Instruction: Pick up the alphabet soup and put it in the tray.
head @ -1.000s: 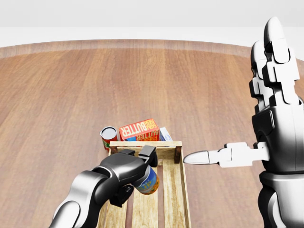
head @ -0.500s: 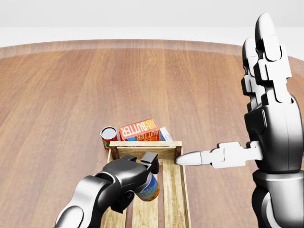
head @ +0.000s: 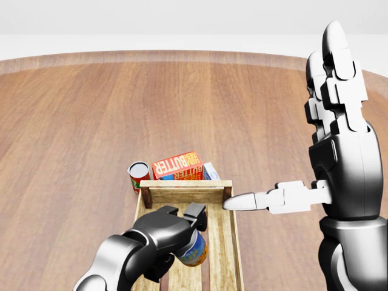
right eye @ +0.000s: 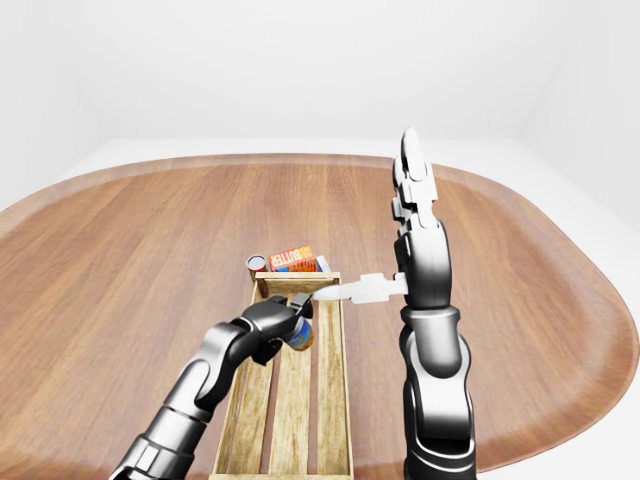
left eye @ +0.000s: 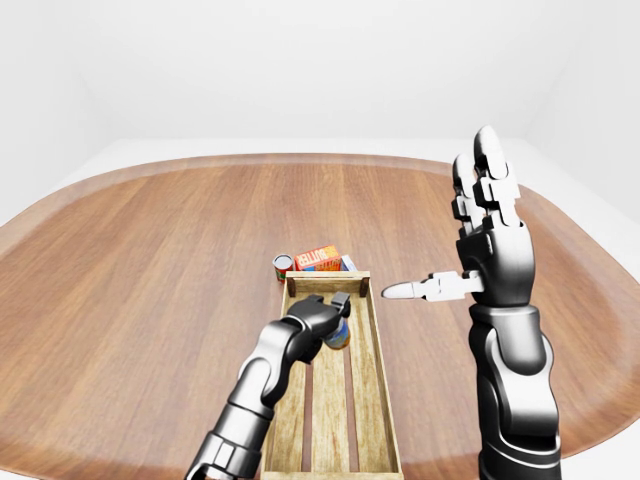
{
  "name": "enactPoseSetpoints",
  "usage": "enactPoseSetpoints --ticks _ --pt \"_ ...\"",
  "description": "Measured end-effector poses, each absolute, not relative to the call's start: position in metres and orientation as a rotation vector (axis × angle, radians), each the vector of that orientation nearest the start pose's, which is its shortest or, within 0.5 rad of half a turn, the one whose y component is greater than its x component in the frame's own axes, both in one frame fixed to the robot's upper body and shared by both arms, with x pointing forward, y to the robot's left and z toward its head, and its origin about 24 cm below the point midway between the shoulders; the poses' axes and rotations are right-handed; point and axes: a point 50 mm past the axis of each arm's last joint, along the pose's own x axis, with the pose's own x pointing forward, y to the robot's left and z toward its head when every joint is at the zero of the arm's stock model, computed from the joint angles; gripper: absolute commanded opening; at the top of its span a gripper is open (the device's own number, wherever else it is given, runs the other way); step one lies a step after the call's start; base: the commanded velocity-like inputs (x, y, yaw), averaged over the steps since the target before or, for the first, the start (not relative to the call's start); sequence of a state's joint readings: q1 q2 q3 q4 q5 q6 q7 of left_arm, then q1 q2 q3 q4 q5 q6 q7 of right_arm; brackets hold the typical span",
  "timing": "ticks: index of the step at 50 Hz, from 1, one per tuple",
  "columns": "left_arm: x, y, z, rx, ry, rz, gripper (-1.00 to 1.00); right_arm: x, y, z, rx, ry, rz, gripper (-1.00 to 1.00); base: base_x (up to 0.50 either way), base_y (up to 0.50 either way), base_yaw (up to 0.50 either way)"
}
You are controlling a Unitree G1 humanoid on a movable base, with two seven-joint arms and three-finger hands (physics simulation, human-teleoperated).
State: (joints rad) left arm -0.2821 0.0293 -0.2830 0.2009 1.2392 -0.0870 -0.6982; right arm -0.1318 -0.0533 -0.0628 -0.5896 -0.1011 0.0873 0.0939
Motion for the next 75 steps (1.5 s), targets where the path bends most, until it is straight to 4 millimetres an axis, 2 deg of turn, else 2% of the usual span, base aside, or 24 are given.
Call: enactPoseSetpoints --ticks 23,37,42,44,45,46,59,65,70,75 --pt "0.279 0.06 0.043 1.495 0.094 -0.867 -0.98 0.234 -0.153 0.194 -0.164 -0.62 0.034 1.0 0.0 0.0 0.0" --pt "0.276 0.062 0.037 1.561 0.118 -0.868 -0.95 0.234 -0.153 0.193 -0.157 -0.616 0.034 1.0 0.0 0.0 0.0" --pt "0.275 0.066 0.033 1.589 0.144 -0.865 -0.7 0.234 -0.153 0.192 -0.154 -0.611 0.034 1.0 0.0 0.0 0.0" --pt "0.275 0.067 0.031 1.606 0.154 -0.863 -0.41 0.234 -0.153 0.192 -0.153 -0.61 0.035 1.0 0.0 0.0 0.0" --pt "0.275 0.068 0.031 1.617 0.159 -0.86 0.39 0.235 -0.153 0.192 -0.152 -0.61 0.035 1.0 0.0 0.0 0.0" --pt "0.276 0.068 0.03 1.627 0.164 -0.856 1.0 0.235 -0.153 0.192 -0.152 -0.609 0.034 1.0 0.0 0.0 0.0" --pt "0.282 0.068 0.033 1.679 0.178 -0.827 1.0 0.235 -0.152 0.19 -0.147 -0.601 0.036 1.0 0.0 0.0 0.0" --pt "0.286 0.064 0.041 1.67 0.151 -0.81 1.0 0.236 -0.152 0.188 -0.144 -0.591 0.038 1.0 0.0 0.0 0.0" --pt "0.291 0.056 0.056 1.649 0.071 -0.806 1.0 0.236 -0.151 0.186 -0.142 -0.582 0.039 1.0 0.0 0.0 0.0" --pt "0.293 0.041 0.084 1.638 -0.103 -0.837 1.0 0.237 -0.151 0.185 -0.142 -0.575 0.04 1.0 0.0 0.0 0.0"
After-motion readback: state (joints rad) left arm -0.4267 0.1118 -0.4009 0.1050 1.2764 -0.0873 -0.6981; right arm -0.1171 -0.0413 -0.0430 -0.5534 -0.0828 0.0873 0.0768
